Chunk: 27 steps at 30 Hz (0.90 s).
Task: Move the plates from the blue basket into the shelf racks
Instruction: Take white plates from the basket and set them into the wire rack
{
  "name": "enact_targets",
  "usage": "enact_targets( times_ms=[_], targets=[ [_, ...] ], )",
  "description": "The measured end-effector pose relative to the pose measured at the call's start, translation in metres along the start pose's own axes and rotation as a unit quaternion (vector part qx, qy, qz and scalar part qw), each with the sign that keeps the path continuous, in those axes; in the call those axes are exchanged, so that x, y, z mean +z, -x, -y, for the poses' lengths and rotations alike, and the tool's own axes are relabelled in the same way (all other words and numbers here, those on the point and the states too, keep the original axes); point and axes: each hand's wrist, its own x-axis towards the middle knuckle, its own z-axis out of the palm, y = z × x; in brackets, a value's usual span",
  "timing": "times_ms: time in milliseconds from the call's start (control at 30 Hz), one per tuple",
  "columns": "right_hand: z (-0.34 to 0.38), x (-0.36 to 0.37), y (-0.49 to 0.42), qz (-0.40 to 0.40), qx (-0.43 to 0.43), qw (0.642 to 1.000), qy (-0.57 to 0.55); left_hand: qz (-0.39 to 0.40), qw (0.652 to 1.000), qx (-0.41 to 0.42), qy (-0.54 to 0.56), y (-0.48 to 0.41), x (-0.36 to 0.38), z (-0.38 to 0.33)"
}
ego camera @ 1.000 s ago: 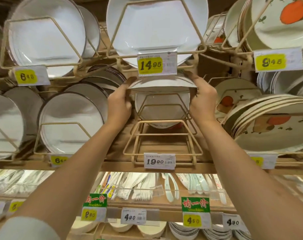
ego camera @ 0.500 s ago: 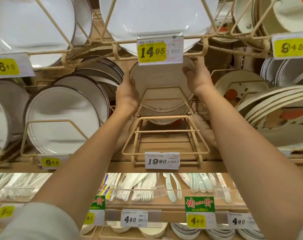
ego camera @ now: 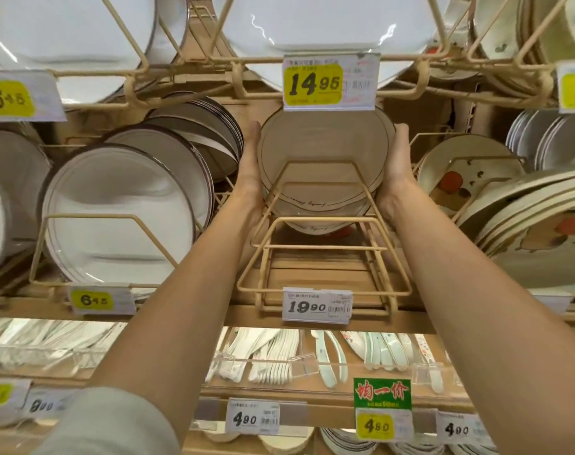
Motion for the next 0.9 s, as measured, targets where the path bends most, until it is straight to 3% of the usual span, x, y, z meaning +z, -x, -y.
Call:
enact_targets(
  times_ms=[200,333,533,900],
  targets=[
    [-0.004,0.008,0.003,-0.068,-0.041,0.997,-0.028,-0.083,0.994,0.063,0.024,-0.014,0.001,0.002],
    [0.003,0.012,-0.002,-0.149,-0.040,0.986,0.062,-0.198,0.963,0.097,-0.157,-0.017,0.007,0.000],
    [-0.006,0.011,-0.018,-0.163,-0.043,0.952,0.257,-0.221,0.942,0.081,-0.238,-0.035,-0.009,0.010],
    [-0.007,0.011,0.010,-0.116,-0.016,0.960,0.253,-0.218,0.943,0.008,-0.252,-0.018,-0.006,0.008]
  ],
)
